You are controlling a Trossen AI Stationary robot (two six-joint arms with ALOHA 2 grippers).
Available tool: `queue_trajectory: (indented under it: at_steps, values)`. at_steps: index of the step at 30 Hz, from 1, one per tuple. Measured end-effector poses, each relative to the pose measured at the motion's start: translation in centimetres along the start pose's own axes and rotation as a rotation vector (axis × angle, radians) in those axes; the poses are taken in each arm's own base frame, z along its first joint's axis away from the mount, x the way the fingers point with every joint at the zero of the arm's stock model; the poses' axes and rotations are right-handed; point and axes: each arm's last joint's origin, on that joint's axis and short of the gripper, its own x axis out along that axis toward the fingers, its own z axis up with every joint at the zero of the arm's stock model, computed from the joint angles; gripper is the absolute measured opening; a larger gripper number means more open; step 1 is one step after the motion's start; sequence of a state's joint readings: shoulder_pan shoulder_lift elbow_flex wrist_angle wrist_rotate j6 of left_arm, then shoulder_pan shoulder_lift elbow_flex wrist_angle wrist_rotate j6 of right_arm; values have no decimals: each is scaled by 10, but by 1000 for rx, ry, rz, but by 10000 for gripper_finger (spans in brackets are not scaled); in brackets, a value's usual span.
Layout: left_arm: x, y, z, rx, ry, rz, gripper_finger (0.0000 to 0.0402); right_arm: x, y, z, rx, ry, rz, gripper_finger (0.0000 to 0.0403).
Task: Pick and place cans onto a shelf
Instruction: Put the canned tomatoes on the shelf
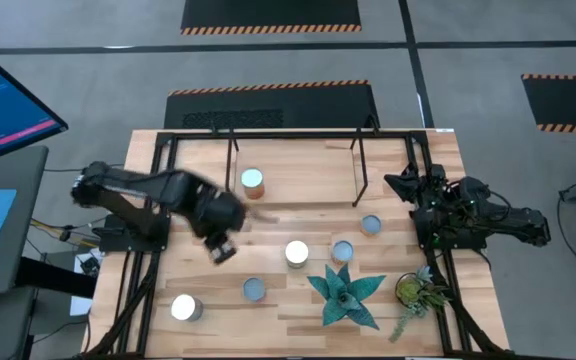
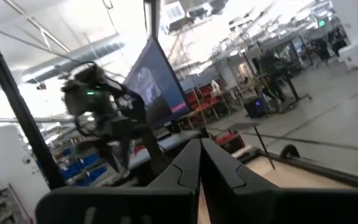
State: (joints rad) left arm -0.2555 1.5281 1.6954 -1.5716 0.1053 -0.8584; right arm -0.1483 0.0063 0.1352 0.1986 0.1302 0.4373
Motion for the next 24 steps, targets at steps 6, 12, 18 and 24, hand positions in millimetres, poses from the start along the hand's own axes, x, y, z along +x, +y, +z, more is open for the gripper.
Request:
queue_trajectory:
  at_steps: [6,12,18,24]
  values:
    - [24,-16,-60,36,93,63,125,0,2,-3,54,44,57,38]
    - [59,-21,-107,74,163,189,185,-1,5,-4,39,66,104,38]
    - [84,-27,-151,160,85,221,212,-1,5,-4,39,68,102,38]
    - [102,-26,-182,81,17,207,211,-1,4,-4,97,69,97,38]
